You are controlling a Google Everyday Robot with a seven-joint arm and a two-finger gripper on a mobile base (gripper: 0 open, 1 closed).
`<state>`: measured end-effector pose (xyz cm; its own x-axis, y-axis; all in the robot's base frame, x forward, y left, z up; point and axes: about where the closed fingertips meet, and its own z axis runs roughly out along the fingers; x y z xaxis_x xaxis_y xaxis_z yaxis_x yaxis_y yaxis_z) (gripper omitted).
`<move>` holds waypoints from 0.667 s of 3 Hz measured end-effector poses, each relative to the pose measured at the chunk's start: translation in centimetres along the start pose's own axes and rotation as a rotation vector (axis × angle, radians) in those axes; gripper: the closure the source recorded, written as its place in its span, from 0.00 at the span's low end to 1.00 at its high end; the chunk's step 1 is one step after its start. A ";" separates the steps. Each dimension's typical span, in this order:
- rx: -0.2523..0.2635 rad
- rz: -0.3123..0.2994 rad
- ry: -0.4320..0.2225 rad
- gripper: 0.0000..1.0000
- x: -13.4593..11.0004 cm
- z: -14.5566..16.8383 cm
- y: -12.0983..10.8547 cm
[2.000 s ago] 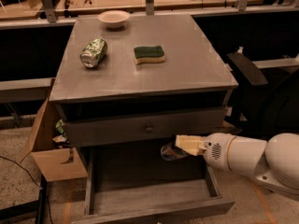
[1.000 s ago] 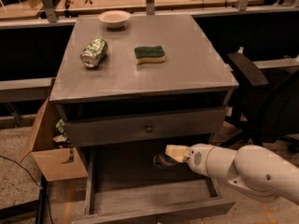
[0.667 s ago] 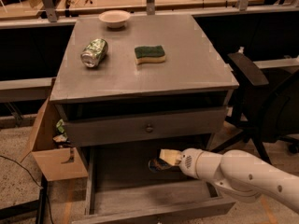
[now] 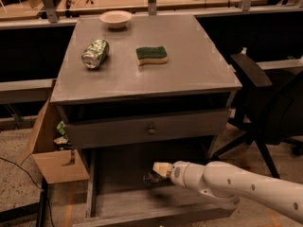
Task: Place redbull can into middle drawer
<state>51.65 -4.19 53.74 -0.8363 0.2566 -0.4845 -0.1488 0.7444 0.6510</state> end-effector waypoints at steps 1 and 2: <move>0.026 -0.011 0.027 0.28 1.2 3.0 -1.5; 0.040 -0.028 0.047 0.05 1.5 5.1 -2.1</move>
Offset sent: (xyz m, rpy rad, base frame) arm 0.0310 0.0282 -0.0725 -0.0858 0.0368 0.0454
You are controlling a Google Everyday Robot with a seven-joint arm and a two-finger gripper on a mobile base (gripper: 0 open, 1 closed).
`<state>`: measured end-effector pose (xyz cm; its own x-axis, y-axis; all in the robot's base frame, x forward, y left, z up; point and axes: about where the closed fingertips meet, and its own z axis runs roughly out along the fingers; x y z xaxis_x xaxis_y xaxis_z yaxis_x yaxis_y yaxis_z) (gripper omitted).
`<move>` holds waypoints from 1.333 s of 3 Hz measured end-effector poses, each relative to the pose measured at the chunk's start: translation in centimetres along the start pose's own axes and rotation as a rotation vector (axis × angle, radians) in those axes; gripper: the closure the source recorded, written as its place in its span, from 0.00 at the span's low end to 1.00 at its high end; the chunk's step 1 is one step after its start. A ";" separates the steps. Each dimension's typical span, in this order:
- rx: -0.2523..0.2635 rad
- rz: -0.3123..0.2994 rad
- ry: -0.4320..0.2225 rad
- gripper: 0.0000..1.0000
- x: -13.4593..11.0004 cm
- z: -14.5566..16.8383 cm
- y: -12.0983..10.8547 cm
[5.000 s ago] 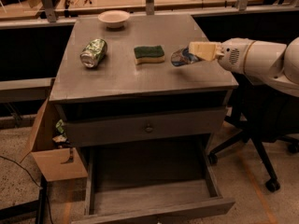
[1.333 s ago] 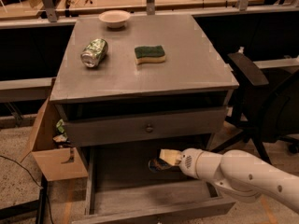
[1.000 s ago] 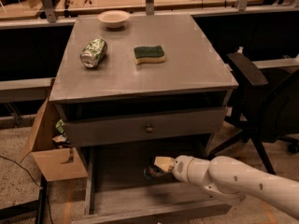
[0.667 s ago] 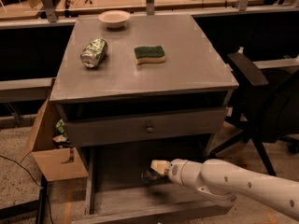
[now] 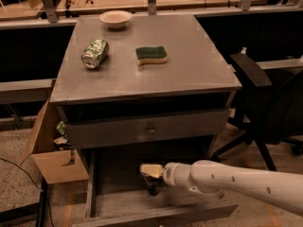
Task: Place redbull can into middle drawer
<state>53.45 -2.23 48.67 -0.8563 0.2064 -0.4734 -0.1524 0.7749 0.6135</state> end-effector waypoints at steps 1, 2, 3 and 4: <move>0.009 0.015 -0.007 0.00 -0.6 0.7 -0.7; -0.049 0.016 -0.041 0.18 -2.0 -0.2 -0.3; -0.087 0.023 -0.102 0.41 -4.0 -5.3 -1.9; -0.089 0.037 -0.154 0.70 -4.8 -12.3 -3.8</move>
Offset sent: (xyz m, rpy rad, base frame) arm 0.0205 -0.0664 0.0417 0.1571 -0.0933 -0.0882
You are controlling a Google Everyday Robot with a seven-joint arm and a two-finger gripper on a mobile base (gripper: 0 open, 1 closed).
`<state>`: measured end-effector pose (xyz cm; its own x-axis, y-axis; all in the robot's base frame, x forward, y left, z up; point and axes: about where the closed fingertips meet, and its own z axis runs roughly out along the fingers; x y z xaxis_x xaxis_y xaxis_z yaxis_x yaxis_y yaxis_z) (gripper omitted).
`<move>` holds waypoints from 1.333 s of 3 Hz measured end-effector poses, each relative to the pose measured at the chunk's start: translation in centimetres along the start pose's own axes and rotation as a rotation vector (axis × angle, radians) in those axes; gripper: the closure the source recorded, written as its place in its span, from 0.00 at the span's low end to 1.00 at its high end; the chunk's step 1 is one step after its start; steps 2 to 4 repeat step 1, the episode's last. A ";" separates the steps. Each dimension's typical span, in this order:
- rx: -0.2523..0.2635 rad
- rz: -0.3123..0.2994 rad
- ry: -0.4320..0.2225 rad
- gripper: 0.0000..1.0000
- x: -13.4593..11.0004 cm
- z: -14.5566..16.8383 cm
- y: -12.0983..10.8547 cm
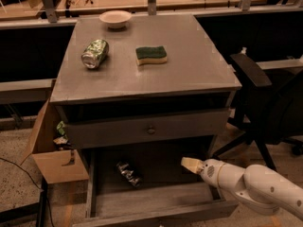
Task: Place redbull can into middle drawer
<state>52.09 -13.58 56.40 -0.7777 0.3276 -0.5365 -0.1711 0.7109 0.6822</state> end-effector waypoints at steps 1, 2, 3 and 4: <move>-0.001 0.000 0.003 0.59 0.1 0.5 0.1; -0.001 0.000 0.003 0.59 0.1 0.5 0.1; -0.001 0.000 0.003 0.59 0.1 0.5 0.1; -0.001 0.000 0.003 0.59 0.1 0.5 0.1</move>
Offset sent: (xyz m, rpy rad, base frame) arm 0.0000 0.0000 0.0000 0.0000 0.0000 0.0000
